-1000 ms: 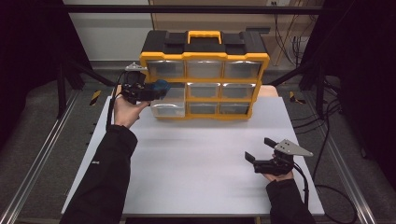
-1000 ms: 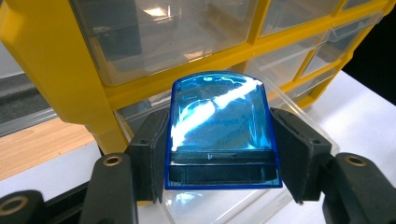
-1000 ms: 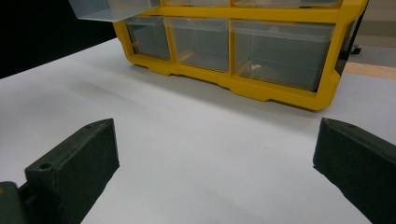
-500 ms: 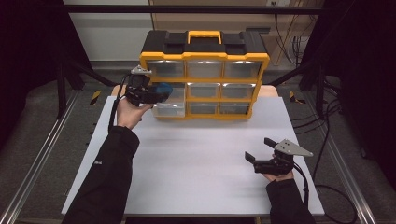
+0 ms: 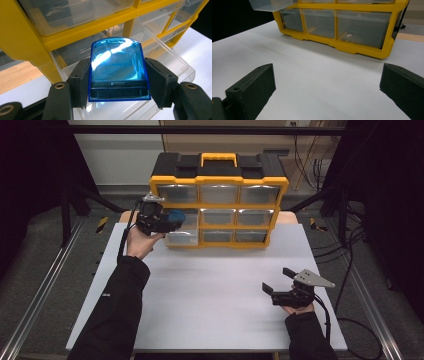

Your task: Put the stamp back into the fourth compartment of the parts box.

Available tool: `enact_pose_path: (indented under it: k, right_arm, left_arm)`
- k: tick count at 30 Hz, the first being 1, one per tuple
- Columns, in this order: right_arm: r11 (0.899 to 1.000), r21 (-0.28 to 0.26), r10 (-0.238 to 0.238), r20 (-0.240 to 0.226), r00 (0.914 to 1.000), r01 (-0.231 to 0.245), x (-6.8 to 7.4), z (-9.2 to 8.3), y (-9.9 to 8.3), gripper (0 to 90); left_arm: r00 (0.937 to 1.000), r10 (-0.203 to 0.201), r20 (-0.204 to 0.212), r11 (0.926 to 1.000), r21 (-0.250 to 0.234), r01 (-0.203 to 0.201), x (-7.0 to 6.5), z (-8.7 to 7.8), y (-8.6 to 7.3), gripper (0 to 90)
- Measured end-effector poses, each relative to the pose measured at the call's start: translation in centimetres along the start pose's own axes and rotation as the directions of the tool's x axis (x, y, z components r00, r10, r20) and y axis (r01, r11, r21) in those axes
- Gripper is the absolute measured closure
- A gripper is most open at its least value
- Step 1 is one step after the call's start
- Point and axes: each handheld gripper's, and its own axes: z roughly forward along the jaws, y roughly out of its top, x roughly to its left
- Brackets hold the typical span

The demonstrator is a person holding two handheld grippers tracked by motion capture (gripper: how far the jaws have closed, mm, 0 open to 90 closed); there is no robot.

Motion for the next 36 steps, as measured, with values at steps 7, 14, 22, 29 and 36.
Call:
enact_pose_path:
  k: [7,14,22,29,36]
  right_arm:
    - [1.000,0.000,-0.001,0.000,1.0000,0.001,0.0,0.0,0.0,0.4]
    - [1.000,-0.002,-0.001,0.000,1.0000,0.001,0.0,0.0,0.0,0.4]
    - [1.000,-0.004,0.005,-0.002,1.0000,-0.005,0.0,0.0,0.0,0.4]
    - [1.000,-0.005,0.004,-0.001,1.0000,-0.004,0.0,0.0,0.0,0.4]
    - [1.000,-0.006,0.002,0.001,1.0000,-0.002,0.0,-0.1,0.0,0.4]
  left_arm:
    - [0.9999,-0.001,0.016,0.9999,-0.011,0.002,0.0,-0.1,-0.2,37.7]
    - [0.9997,0.004,0.023,0.9970,-0.077,-0.002,-0.5,-1.5,0.0,32.1]
    - [0.9982,-0.003,0.060,0.9869,-0.161,0.012,-0.5,-3.8,-1.1,22.7]
    - [0.9949,0.004,0.101,0.9725,-0.232,0.020,-0.5,-5.7,-3.2,17.5]
    - [0.9947,0.026,0.100,0.9605,-0.278,0.003,-0.9,-6.7,-6.0,9.4]
